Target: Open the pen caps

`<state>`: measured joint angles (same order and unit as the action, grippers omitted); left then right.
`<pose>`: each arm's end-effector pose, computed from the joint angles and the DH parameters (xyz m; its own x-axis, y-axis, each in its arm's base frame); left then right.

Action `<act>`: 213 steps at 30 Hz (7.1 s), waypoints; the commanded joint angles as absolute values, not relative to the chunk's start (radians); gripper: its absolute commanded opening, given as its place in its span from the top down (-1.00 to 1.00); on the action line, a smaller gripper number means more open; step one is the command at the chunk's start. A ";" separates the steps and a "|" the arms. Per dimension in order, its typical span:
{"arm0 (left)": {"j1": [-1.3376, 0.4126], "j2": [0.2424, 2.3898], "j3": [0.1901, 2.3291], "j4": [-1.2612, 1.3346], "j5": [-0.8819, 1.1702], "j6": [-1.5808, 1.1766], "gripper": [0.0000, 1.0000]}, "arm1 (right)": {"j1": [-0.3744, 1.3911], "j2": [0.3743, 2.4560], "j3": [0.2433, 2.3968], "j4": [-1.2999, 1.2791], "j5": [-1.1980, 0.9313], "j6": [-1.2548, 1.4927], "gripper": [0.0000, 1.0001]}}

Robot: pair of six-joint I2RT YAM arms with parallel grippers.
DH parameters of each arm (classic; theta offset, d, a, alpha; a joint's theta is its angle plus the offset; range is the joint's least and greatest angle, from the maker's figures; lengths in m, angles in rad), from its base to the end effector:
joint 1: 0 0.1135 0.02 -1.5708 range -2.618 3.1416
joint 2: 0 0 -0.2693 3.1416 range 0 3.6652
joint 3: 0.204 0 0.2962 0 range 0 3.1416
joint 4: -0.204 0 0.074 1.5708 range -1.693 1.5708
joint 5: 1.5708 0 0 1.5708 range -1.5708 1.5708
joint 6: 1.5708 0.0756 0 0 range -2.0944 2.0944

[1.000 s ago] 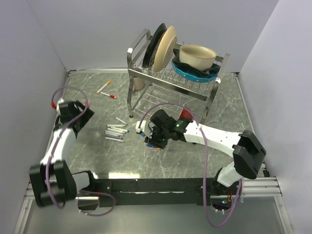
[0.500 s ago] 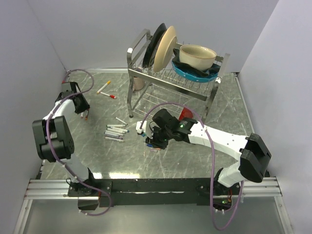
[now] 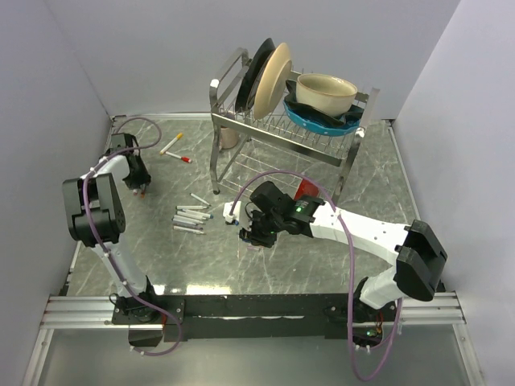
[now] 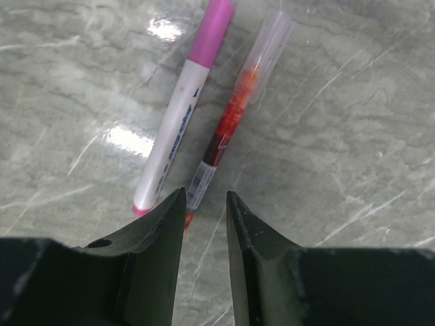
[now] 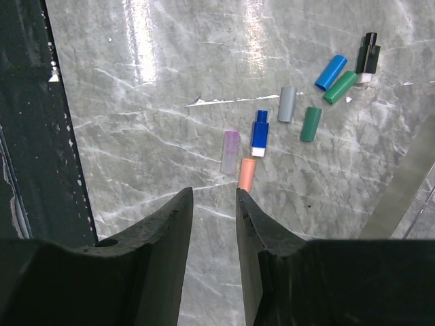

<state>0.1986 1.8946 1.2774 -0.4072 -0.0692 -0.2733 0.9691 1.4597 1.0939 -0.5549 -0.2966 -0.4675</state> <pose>0.4446 0.0948 0.1222 -0.7439 -0.4244 -0.5163 -0.4495 0.8894 -0.0834 0.1918 0.3184 0.2170 -0.0018 -0.7640 -0.6452 -0.9962 0.0573 -0.0651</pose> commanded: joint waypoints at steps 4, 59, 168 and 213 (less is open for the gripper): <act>0.184 1.951 1.344 -0.440 -0.094 -0.244 0.29 | 0.976 1.465 1.106 -0.554 -0.290 -0.482 0.21; 0.052 0.645 0.471 -0.489 0.813 -0.716 0.98 | 1.009 1.152 0.945 -0.446 -0.433 -0.681 -0.07; -0.877 0.592 0.359 0.169 -0.195 -1.264 -0.14 | 0.904 1.393 1.012 -0.377 -0.594 -0.399 1.00; -0.674 0.413 0.469 -0.387 -0.540 -1.189 0.99 | 0.854 1.528 1.080 -0.489 -0.655 -0.413 1.00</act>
